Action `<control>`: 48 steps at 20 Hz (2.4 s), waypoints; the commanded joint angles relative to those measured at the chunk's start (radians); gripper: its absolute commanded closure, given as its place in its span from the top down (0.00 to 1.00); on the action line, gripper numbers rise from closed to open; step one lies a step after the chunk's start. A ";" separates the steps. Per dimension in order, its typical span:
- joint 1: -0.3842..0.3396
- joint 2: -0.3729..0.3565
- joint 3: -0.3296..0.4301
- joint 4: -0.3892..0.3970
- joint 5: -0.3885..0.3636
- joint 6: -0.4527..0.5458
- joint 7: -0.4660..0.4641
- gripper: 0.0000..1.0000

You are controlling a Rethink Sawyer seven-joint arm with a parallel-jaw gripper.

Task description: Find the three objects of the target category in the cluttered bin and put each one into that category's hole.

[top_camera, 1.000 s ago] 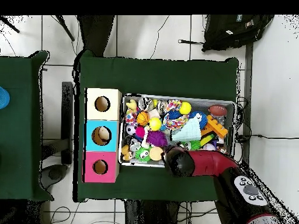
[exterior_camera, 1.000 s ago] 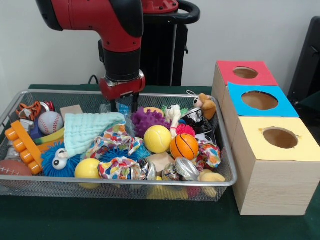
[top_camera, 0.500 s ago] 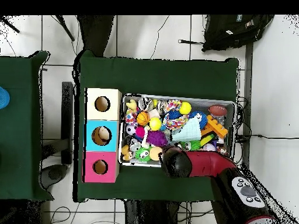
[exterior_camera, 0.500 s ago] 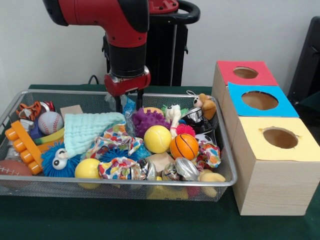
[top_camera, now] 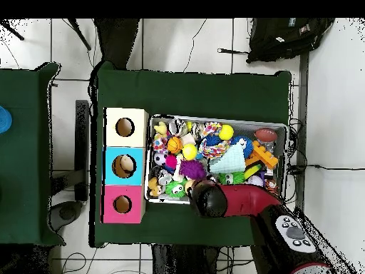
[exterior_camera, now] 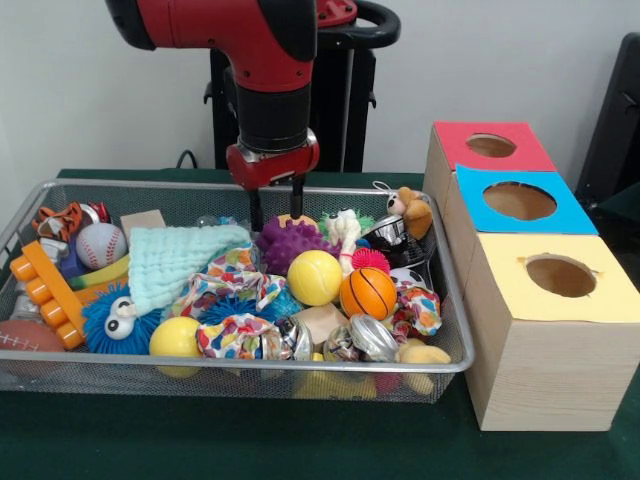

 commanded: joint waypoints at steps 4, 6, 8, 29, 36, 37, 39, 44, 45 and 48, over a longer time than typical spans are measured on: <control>0.029 0.043 0.023 0.007 0.046 0.000 0.177 1.00; 0.028 0.041 0.021 0.007 0.045 -0.002 0.174 1.00; 0.026 0.037 0.018 0.006 0.042 -0.003 0.170 1.00; -0.087 -0.014 0.040 -0.021 0.001 0.107 0.032 1.00; -0.088 0.020 0.039 -0.048 -0.012 0.090 0.042 1.00; -0.085 0.020 0.038 -0.044 -0.012 0.082 0.050 1.00; -0.080 0.026 0.033 -0.041 -0.014 0.068 0.062 1.00; -0.057 0.040 0.016 -0.039 -0.018 0.036 0.094 1.00; -0.050 0.042 0.011 -0.039 -0.018 0.029 0.102 1.00; -0.041 0.047 0.001 -0.038 -0.020 0.014 0.114 1.00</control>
